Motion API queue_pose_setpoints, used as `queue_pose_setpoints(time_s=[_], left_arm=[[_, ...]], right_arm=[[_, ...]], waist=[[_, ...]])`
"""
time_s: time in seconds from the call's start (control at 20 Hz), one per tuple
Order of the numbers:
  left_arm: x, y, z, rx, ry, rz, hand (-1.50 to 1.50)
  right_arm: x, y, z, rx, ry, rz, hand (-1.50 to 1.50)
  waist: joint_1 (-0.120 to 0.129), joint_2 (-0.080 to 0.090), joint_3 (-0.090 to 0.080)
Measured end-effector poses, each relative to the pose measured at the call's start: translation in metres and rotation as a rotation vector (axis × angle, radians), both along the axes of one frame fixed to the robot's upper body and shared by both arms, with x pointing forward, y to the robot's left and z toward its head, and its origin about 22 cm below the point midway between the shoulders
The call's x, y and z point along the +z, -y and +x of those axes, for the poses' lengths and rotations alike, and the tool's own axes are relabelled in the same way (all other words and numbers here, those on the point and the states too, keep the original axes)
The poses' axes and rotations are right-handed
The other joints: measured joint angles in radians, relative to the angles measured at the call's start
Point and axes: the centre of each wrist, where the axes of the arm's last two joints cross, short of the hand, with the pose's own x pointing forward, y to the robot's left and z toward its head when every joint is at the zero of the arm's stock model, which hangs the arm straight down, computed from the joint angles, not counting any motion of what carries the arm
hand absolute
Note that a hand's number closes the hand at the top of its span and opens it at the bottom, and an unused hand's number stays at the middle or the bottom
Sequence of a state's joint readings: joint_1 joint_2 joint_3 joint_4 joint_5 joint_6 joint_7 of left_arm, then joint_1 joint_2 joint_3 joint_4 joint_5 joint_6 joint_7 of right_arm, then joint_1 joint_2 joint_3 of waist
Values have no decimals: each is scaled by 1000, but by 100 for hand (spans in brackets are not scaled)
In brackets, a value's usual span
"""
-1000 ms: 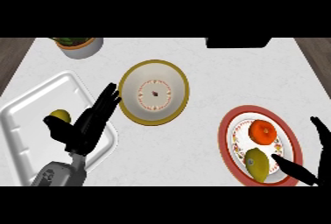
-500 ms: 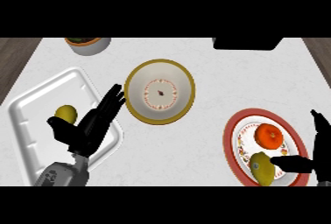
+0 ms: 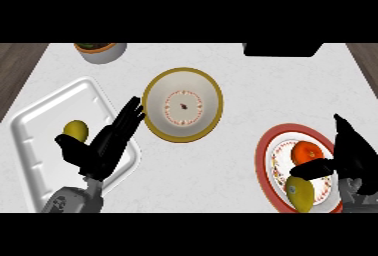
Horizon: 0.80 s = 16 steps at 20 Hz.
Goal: Pick the squash from the plate and place it in the bowl
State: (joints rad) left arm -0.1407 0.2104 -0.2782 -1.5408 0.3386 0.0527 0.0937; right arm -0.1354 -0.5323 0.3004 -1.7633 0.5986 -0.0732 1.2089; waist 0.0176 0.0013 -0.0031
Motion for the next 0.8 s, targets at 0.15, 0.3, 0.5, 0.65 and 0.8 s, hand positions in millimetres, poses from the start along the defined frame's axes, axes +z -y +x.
queue_pose_setpoints(time_s=[0.15,0.3,0.5,0.65,0.8], left_arm=[[-2,2,0,5,-3,3,0],[3,-2,2,12,-1,6,0],[4,0,1,9,4,7,0],[0,1,4,16,3,7,0],[1,-4,5,18,0,5,0]], right_arm=[[-2,1,10,-16,-41,13,-150],[-9,1,13,-23,-96,29,-150],[-14,3,19,-26,-141,37,-150],[-18,-2,23,-16,-155,37,-150],[-30,-2,26,-17,-182,20,-150]], waist=[[-3,0,1],[-7,-1,1],[-10,-1,2],[-13,-1,2],[-13,-1,2]])
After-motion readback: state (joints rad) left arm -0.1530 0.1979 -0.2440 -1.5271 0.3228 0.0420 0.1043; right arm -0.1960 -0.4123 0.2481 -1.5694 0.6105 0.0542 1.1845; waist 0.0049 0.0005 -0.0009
